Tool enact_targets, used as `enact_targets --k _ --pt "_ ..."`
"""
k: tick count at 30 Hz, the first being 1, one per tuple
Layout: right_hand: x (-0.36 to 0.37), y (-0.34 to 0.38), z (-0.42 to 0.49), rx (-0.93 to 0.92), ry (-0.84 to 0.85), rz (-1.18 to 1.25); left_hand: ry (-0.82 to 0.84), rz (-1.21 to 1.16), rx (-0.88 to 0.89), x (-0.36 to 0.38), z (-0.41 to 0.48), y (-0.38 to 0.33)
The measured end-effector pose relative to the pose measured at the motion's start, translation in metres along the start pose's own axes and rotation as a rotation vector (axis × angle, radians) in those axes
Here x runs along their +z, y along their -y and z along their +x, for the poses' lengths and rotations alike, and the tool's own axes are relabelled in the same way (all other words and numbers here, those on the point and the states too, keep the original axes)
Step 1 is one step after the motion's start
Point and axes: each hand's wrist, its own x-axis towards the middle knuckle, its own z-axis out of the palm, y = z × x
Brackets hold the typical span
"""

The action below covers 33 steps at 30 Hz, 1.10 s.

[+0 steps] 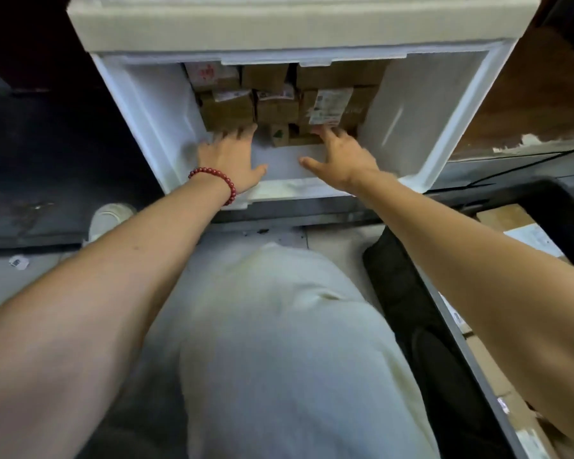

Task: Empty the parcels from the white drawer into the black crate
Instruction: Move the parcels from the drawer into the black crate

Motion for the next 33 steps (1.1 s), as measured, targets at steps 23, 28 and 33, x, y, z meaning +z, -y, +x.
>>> enact_targets --k 23,28,33 --pt "0.064 0.003 0.136 -0.133 -0.160 0.387 -0.153 -0.476 -0.039 0.064 0.121 0.003" --pt "0.066 0.001 0.143 -0.101 -0.139 0.464 -0.116 -0.629 -0.159 0.057 0.119 -0.013" --pt "0.064 0.003 0.151 -0.070 -0.135 0.620 -0.148 -0.653 -0.159 0.057 0.122 -0.012"
